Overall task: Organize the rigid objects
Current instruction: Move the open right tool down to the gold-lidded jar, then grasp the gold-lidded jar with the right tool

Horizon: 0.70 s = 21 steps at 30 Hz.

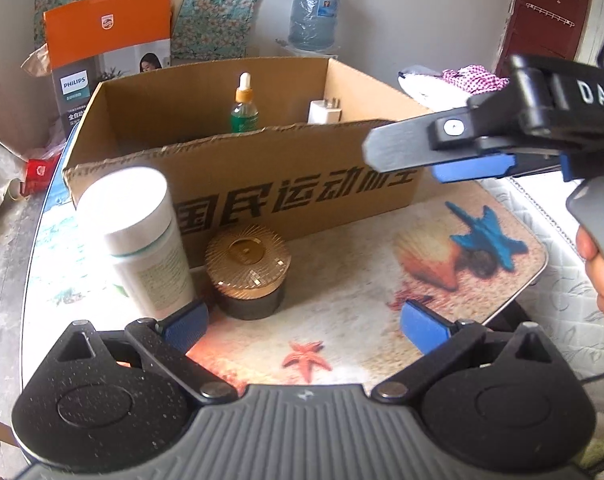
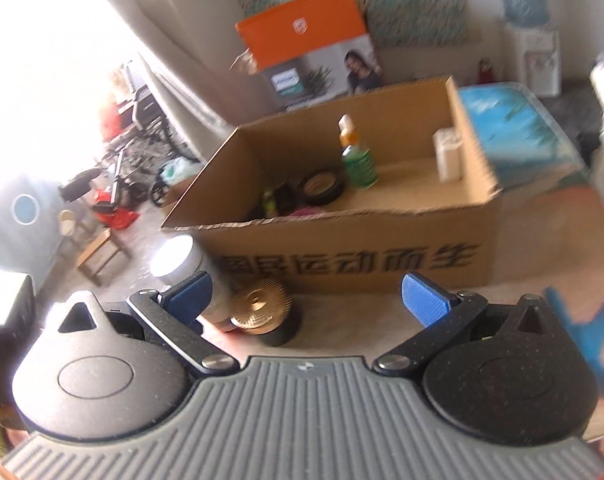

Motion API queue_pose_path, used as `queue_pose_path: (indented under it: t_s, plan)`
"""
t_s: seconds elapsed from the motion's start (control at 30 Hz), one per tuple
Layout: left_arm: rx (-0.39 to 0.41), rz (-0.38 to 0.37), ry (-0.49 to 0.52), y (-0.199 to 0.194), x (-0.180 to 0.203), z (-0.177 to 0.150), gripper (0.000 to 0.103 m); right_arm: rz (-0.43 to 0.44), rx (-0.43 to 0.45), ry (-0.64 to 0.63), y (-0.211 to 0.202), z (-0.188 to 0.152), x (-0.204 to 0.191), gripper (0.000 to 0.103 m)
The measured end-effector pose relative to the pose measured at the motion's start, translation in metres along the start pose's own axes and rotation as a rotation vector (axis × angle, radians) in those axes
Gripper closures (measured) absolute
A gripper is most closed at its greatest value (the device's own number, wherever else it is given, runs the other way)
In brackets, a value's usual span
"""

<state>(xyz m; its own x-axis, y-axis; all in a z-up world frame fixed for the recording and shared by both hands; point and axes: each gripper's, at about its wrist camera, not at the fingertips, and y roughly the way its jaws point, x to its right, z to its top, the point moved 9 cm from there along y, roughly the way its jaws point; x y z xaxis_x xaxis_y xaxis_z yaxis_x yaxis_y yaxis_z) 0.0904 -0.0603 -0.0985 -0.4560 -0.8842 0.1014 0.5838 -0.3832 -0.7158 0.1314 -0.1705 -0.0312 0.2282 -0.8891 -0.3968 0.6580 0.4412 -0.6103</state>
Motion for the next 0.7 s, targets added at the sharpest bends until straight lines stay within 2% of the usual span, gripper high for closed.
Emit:
queue_pose_path:
  t_s: [0.1, 0.2, 0.27, 0.3, 0.37, 0.43, 0.7]
  plan:
    - [-0.006, 0.014, 0.006, 0.006, -0.005, -0.004, 0.000, 0.050, -0.047, 0.021, 0.021, -0.005, -0.007, 0.004]
    - [-0.007, 0.014, 0.009, 0.011, -0.006, -0.006, 0.000, 0.086, -0.091, 0.042, 0.041, -0.007, -0.011, 0.014]
    - [-0.002, 0.010, 0.009, 0.013, -0.007, -0.006, 0.000, 0.105, -0.117, 0.059, 0.052, -0.010, -0.012, 0.030]
    - [0.001, 0.009, 0.012, 0.014, -0.007, -0.005, 0.001, 0.113, -0.132, 0.072, 0.057, -0.011, -0.011, 0.033]
    - [0.003, 0.014, 0.017, 0.016, -0.008, -0.004, 0.002, 0.128, -0.163, 0.093, 0.067, -0.014, -0.011, 0.047]
    - [0.001, 0.016, 0.016, 0.018, -0.008, -0.004, 0.003, 0.138, -0.184, 0.104, 0.076, -0.016, -0.012, 0.052]
    - [0.008, 0.000, -0.001, 0.028, -0.006, 0.001, 0.005, 0.173, -0.213, 0.128, 0.096, -0.014, -0.011, 0.058]
